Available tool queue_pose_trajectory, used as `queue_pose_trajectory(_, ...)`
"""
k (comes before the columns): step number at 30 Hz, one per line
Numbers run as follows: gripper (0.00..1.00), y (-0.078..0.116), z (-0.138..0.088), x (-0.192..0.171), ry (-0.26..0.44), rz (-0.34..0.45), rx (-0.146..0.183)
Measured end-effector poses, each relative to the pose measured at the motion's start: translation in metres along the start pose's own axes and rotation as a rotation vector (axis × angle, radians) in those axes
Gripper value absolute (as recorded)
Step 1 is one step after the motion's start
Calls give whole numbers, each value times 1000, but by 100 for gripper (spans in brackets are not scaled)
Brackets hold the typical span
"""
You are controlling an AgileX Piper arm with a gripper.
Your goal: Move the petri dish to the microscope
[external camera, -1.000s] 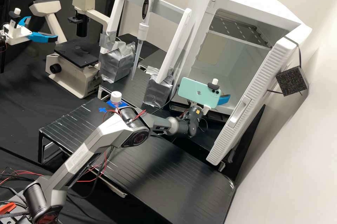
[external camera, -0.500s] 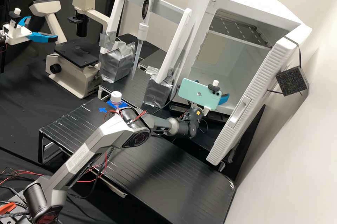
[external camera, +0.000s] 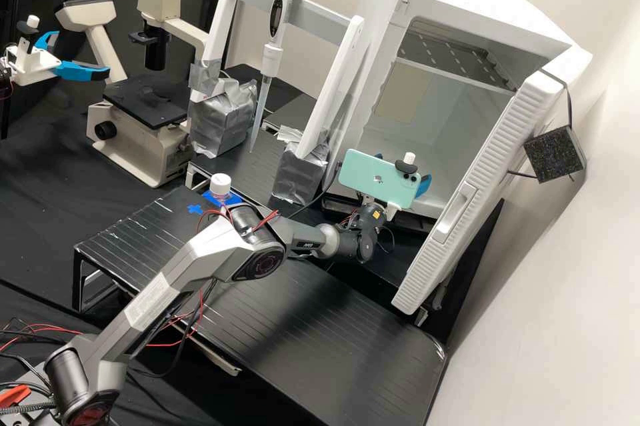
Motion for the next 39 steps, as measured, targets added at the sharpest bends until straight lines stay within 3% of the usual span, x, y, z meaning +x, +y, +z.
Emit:
queue_pose_trajectory(23, 0, 4, 2, -6, -13, 1, 3)
queue_pose_trajectory(30, 0, 25, 5, -33, -47, 28, 6)
queue_pose_trajectory(39, 0, 41, -1, -76, 9, 33, -10)
